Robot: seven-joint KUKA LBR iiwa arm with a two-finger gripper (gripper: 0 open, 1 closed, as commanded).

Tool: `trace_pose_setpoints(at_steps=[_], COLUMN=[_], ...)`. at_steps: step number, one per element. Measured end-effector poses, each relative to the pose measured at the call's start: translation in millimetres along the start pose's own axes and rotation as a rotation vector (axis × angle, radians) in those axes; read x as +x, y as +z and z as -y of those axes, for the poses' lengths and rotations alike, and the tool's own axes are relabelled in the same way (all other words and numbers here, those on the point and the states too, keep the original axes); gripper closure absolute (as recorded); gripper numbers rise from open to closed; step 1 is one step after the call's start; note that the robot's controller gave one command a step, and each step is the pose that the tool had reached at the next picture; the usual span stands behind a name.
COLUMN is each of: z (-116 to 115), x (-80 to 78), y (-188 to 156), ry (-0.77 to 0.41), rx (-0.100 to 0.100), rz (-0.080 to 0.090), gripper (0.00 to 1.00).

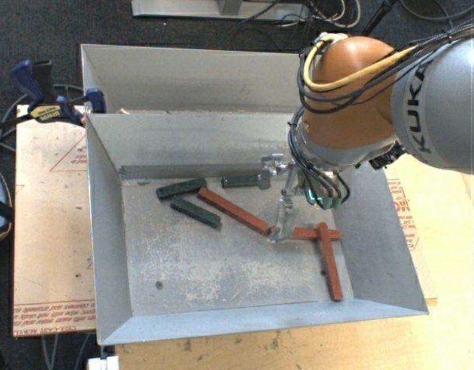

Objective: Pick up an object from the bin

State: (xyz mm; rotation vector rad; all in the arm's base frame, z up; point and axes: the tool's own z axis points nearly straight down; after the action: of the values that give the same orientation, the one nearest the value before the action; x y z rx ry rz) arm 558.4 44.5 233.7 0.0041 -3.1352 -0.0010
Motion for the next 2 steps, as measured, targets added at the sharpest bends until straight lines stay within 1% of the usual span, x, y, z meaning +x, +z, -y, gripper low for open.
trace_pose_setpoints(at_steps=[1,2], z=[-29.5,-31.8], x=[4.0,-70.3], y=[103.4,166.0], ry=[-0.208,-0.141], rx=[0.000,-0.001], rz=[0.001,0.013], gripper=[0.00,0.00])
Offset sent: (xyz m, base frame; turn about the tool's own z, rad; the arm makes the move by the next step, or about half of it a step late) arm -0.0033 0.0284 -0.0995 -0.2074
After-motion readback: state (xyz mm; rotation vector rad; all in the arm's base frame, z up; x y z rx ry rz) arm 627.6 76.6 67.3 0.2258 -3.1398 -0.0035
